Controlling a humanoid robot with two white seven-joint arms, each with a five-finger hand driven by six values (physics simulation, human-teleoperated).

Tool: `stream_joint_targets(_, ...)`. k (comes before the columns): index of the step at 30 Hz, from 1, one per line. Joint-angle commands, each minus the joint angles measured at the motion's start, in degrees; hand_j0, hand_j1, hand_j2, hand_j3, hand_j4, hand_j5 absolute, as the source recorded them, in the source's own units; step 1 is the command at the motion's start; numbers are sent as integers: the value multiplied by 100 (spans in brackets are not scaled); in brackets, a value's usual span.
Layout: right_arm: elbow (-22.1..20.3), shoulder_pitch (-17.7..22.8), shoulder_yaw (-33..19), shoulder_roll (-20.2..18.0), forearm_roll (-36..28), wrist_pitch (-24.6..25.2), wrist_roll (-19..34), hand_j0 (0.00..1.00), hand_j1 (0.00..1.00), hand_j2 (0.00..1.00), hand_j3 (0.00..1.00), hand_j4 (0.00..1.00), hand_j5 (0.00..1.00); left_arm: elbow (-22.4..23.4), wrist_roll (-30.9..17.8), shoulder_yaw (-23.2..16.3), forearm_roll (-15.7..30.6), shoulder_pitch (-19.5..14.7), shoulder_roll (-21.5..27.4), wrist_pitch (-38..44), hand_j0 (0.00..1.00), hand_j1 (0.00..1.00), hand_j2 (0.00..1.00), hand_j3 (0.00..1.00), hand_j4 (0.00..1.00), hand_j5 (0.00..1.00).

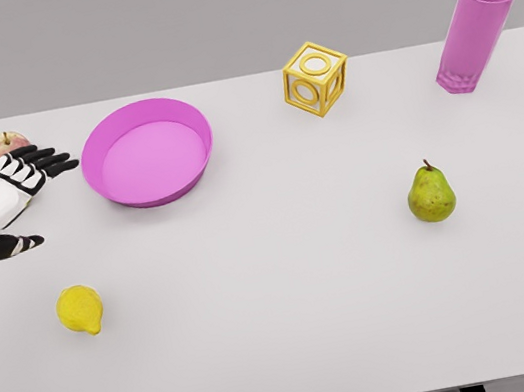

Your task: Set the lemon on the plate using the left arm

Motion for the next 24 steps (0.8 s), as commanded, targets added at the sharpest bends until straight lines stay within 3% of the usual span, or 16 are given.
stream_joint_targets(1,5,0,1,1,1,0,1,100,100,100,100,100,100,1,-3,2,29,0,11,6,100,100,100,100,100,100)
stream_joint_targets(7,5,0,1,1,1,0,1,100,100,100,100,100,100,-60,-3,-16,38,-9,117,6,100,100,100,100,100,100)
stream_joint_targets(11,5,0,1,1,1,0,1,100,100,100,100,100,100,-192,-20,-95,46,132,591,6,100,100,100,100,100,100)
stream_joint_targets(13,-3,0,1,1,1,0,1,100,100,100,100,100,100,-421,-503,-147,46,132,793,6,100,100,100,100,100,100)
stream_joint_targets(15,5,0,1,1,1,0,1,100,100,100,100,100,100,-473,-732,-499,82,132,1197,6,100,100,100,100,100,100)
stream_joint_targets(19,5,0,1,1,-7,0,1,100,100,100,100,100,100,-587,-732,-1034,406,132,1619,6,100,100,100,100,100,100)
stream_joint_targets(24,5,0,1,1,1,0,1,100,100,100,100,100,100,-588,-732,-1378,486,132,1927,6,100,100,100,100,100,100)
